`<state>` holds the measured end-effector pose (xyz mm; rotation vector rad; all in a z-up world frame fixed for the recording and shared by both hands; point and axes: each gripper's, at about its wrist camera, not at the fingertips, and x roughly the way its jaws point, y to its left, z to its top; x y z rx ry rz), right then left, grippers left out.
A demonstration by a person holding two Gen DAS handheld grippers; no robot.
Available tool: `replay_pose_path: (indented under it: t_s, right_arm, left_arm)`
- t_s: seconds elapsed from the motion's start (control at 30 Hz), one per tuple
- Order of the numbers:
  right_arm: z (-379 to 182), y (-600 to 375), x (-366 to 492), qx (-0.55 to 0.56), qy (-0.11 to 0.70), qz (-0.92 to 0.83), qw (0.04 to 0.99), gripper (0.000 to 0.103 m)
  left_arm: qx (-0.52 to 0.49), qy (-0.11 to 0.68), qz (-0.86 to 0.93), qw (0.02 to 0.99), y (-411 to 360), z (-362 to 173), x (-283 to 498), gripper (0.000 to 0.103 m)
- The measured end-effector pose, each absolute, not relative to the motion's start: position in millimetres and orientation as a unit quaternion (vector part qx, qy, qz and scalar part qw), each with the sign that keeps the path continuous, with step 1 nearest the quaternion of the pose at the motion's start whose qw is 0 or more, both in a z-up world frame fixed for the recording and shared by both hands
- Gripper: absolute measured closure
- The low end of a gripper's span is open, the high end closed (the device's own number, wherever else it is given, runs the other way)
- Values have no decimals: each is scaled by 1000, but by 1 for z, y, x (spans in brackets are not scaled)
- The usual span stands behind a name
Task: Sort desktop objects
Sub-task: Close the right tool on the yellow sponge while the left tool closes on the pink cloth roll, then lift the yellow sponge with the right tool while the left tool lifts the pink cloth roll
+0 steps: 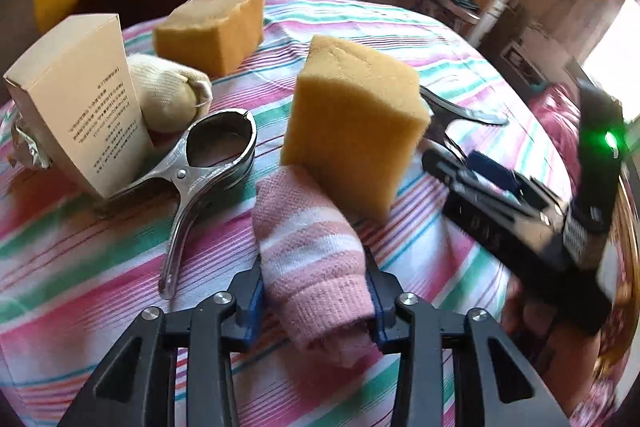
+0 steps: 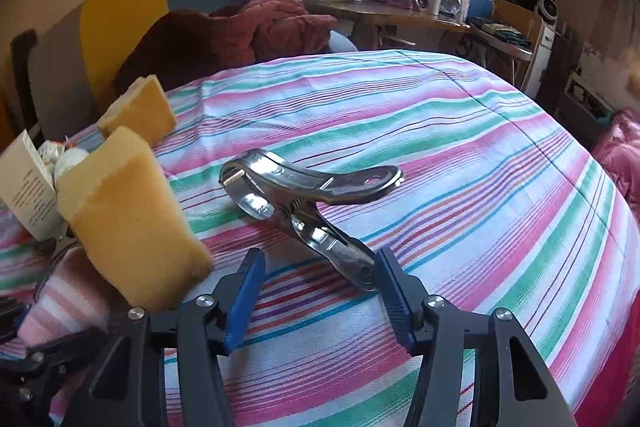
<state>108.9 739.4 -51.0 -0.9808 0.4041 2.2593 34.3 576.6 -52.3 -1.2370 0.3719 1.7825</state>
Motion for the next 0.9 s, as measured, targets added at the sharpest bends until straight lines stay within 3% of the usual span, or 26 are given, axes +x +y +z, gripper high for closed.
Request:
replay_pose_path:
  t_s: [0.17,0.4,0.6,0.83,0.9]
  right_arm:
    - [-34,732,131,-302,155,879,335,42]
    - [-16,697,129,-258,109,926,254,20]
    - [-23,674,89,-322,49,926,192,20]
    - [-28,681,63,-349,61,919,171,18]
    - [-31,684,60,-346,81,923,150,31]
  left_arm:
    - [-495,124,723,465,548,-53,34,68]
    - [-470,104,737,474,505,-54,44,69]
    - [-439,96,755,478,476,-56,48,69]
    - [-442,64,747,492,467,-60,42,67]
    - [-443,57,745,495,466,-61,41,67]
